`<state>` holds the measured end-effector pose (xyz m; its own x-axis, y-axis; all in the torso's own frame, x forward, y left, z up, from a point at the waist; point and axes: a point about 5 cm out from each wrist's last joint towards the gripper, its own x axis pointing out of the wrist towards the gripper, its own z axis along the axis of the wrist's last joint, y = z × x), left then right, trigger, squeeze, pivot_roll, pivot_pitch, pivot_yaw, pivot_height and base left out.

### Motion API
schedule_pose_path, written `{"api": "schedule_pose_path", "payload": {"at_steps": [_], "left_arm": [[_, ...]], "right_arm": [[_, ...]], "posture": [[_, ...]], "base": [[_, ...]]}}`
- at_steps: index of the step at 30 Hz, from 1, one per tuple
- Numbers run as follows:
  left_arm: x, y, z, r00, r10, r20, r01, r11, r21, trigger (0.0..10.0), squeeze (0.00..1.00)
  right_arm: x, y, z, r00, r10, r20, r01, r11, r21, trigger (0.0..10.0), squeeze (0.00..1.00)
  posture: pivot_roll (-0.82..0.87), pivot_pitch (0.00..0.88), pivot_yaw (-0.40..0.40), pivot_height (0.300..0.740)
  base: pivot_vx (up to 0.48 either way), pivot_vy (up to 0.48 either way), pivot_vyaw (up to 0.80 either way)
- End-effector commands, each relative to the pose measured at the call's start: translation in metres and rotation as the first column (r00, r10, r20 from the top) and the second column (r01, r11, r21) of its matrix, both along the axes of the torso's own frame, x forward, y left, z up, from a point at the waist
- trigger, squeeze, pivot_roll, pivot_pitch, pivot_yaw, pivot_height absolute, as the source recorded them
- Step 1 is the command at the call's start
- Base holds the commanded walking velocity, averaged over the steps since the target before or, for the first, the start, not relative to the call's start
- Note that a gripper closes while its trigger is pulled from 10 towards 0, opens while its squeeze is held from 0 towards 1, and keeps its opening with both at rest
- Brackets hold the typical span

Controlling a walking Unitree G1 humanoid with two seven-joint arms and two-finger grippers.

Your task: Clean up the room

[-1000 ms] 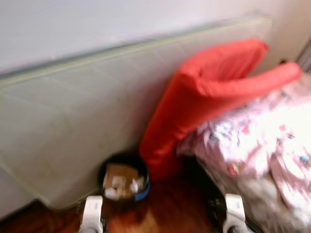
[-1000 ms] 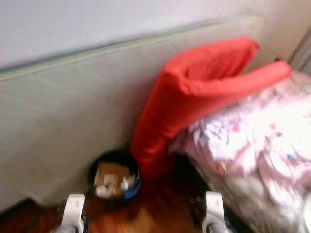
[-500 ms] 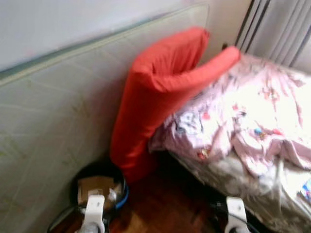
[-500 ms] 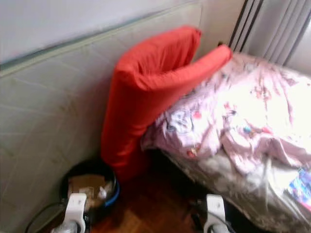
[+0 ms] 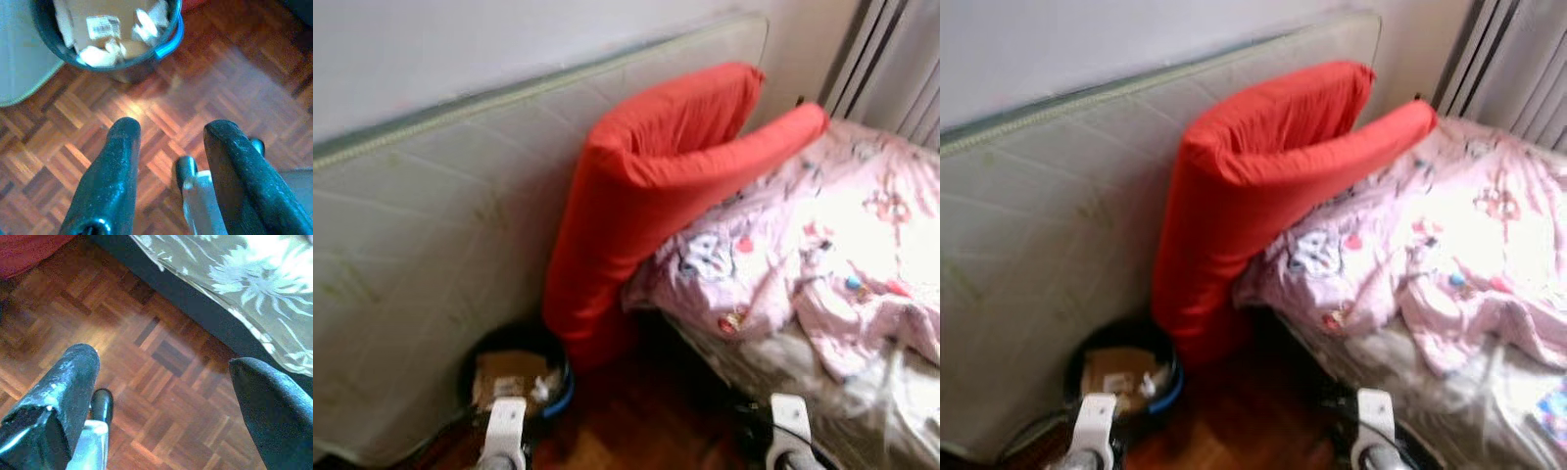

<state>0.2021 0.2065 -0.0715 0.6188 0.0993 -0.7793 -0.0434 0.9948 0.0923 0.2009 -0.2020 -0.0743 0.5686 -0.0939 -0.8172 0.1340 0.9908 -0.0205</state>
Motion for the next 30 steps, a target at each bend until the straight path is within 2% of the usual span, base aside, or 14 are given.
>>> {"api": "schedule_pose_path", "payload": {"at_steps": [1, 6, 19, 30], "left_arm": [[0.0024, -0.0001, 0.0012, 1.0, -0.023, -0.002, 0.023, 1.0, 0.012, 10.0, 0.0], [0.0024, -0.0001, 0.0012, 1.0, -0.026, -0.003, 0.026, 1.0, 0.014, 10.0, 0.0], [0.0031, 0.0009, 0.0018, 1.0, -0.031, 0.0, 0.031, 0.999, 0.017, 10.0, 0.0], [0.0043, 0.0002, 0.0023, 1.0, -0.027, 0.004, 0.027, 1.0, 0.014, 10.0, 0.0]], "right_arm": [[-0.0024, -0.0015, -0.0011, 1.0, 0.01, -0.011, -0.01, 1.0, -0.005, 10.0, 0.0], [-0.0024, -0.0016, -0.001, 1.0, 0.009, -0.01, -0.009, 1.0, -0.008, 10.0, 0.0], [-0.002, -0.0009, -0.0008, 1.0, -0.023, 0.003, 0.023, 1.0, 0.004, 10.0, 0.0], [-0.0013, -0.0017, -0.0004, 1.0, -0.025, 0.001, 0.025, 1.0, 0.007, 10.0, 0.0]], "posture": [[0.0, 0.0, -0.012, 0.74], [0.0, 0.0, -0.012, 0.74], [-0.01, 0.0, -0.005, 0.74], [-0.01, 0.0, -0.008, 0.74]], "base": [[0.0, -0.341, -0.74], [0.0, -0.339, -0.43], [0.0, -0.341, 0.0], [0.0, -0.341, -0.75]]}}
